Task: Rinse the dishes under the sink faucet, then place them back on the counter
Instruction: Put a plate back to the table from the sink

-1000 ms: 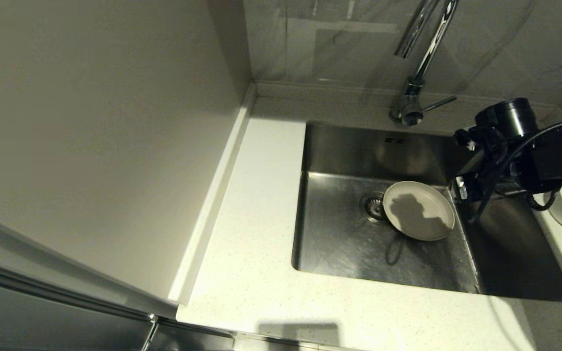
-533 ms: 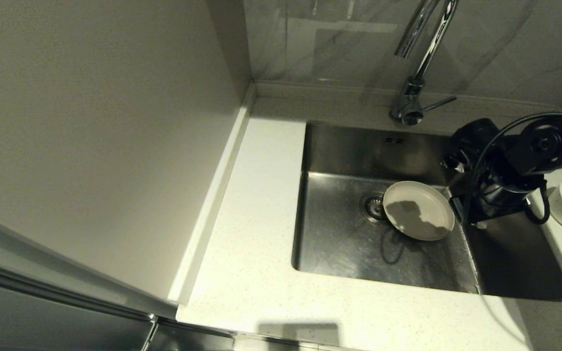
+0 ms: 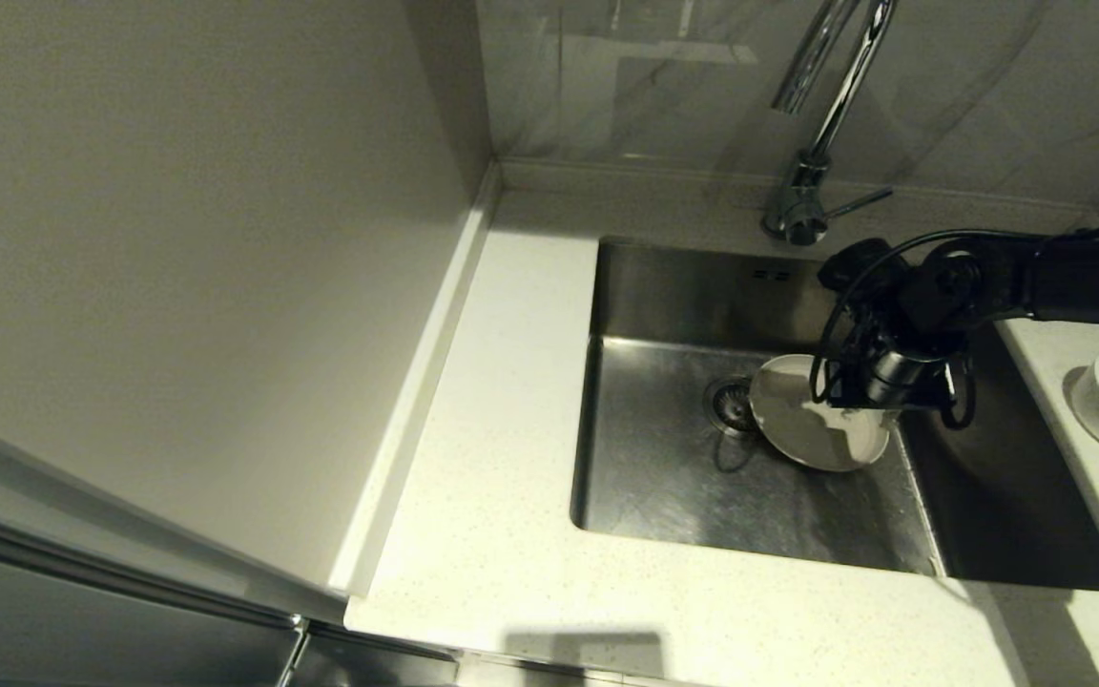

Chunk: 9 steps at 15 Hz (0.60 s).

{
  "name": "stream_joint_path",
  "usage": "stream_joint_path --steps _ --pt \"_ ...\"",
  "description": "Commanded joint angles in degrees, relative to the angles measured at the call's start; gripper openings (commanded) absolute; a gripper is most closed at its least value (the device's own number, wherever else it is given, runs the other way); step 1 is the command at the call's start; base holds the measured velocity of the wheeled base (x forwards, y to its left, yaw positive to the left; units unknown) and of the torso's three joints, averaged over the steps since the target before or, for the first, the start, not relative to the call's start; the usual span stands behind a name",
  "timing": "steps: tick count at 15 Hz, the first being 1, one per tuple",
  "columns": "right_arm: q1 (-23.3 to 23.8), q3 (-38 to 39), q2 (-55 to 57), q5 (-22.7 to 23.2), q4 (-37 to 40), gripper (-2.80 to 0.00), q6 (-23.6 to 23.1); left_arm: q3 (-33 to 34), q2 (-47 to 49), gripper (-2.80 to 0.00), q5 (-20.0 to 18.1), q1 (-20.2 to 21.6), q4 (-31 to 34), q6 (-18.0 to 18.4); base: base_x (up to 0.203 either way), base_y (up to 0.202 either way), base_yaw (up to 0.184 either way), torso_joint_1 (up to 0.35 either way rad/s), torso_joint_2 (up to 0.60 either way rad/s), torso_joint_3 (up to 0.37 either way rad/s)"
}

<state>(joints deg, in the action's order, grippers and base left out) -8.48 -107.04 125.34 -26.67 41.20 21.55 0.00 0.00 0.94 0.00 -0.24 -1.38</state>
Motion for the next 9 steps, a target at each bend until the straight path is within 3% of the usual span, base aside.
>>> stream_joint_path --steps 1,5,7,9 --pt "1.41 -4.14 5.92 -0.15 -0.08 0.0 4.12 0.0 -0.18 -2.8 0.03 0.0 -0.02 -0.03 0.0 0.0 0.0 0.0 0.0 0.0" --pt "6.04 -6.19 9.77 -0.35 -0.99 0.0 11.35 0.0 -0.18 -2.8 0.03 0.0 -0.02 -0.03 0.0 0.0 0.0 0.0 0.0 0.0" --pt "8.35 -6.25 11.69 0.12 -1.65 0.0 12.62 0.0 -0.24 -2.8 0.03 0.0 -0.02 -0.03 0.0 0.0 0.0 0.0 0.0 0.0" --pt "10.43 -6.28 12.96 5.14 -3.64 0.0 12.68 0.0 -0.18 -2.8 0.03 0.0 -0.02 -0.03 0.0 0.0 0.0 0.0 0.0 0.0"
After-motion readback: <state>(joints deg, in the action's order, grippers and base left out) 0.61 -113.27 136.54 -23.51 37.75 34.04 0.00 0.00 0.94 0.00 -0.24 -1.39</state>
